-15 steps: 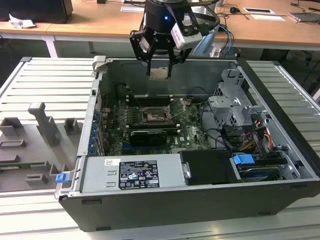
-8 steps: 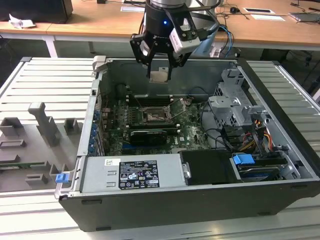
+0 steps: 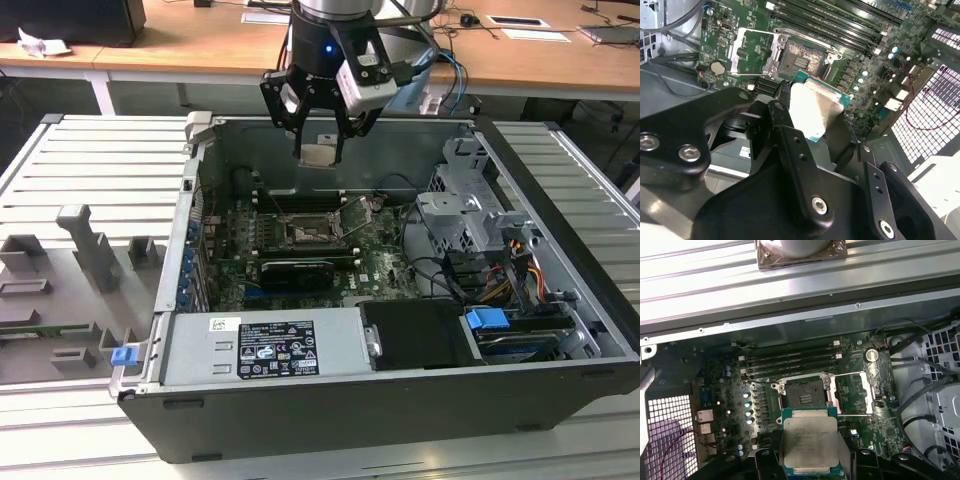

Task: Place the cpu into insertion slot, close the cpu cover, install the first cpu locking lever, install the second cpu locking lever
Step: 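Place the cpu into insertion slot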

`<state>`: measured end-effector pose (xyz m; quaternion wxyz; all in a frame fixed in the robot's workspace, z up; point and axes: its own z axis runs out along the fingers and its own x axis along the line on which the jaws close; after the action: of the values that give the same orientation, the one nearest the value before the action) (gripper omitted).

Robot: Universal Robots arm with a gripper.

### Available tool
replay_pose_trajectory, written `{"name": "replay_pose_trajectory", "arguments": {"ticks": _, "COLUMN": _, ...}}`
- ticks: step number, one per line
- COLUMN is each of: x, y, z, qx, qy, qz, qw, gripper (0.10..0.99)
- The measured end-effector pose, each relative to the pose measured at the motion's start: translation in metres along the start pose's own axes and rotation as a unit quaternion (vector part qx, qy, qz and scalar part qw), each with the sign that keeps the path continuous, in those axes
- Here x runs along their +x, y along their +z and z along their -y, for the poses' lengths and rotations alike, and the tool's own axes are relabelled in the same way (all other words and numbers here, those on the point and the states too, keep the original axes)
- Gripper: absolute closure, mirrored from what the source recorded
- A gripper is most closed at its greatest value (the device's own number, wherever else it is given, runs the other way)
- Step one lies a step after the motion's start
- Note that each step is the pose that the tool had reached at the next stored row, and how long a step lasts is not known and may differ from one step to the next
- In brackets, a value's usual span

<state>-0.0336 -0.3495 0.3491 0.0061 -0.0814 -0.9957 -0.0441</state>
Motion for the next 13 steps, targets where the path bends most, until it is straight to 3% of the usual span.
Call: {"name": "replay_pose_trajectory", "arguments": {"ticks": 13, "x": 0.0000, "y": 0.0015, "z": 0.0001, "qx": -0.0001, "qy": 0.013, "qz": 0.0011, "qw": 0.9999, "gripper": 0.557}}
